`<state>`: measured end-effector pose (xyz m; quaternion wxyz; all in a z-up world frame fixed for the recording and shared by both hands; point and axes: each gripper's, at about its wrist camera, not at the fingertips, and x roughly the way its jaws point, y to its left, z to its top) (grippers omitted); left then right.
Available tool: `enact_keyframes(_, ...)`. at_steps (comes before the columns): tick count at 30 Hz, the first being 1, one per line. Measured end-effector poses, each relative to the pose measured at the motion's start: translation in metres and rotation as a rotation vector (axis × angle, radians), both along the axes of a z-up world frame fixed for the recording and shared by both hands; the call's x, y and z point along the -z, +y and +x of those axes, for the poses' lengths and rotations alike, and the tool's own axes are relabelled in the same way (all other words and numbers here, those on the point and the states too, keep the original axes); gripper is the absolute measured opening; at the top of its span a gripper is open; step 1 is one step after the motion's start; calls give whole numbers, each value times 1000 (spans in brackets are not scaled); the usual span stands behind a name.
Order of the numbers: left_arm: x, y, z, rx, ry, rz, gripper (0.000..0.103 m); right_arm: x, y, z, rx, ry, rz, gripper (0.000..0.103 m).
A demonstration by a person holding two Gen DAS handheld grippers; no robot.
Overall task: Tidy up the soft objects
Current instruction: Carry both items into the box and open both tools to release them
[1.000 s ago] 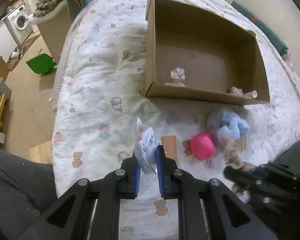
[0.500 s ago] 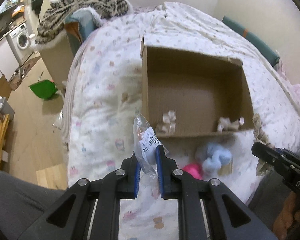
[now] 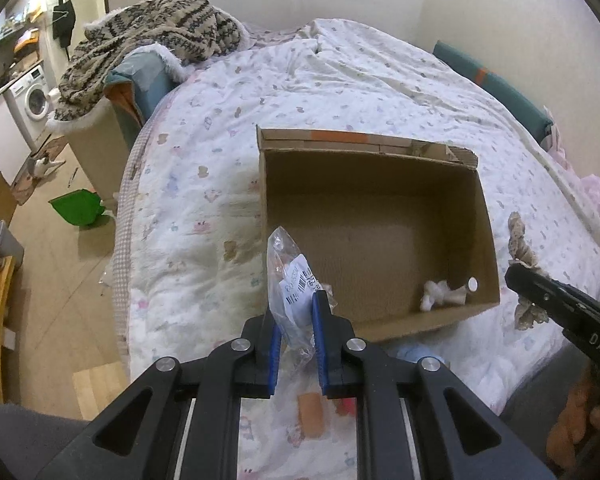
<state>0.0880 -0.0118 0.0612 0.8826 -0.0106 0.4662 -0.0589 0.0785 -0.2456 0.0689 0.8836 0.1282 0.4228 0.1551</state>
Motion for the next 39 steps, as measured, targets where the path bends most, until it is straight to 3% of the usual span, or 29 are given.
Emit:
enact_keyframes(16,44,-40,45,57,67,60,13,50,-14,49,63,81,0,15)
enact_keyframes(28,72,-69,67,77,83,96,13,87,-15,60,81,171,-26,15)
enact_keyframes(39,95,-78,76,74,125,137,14,102,-16,65,72,228,-41,15)
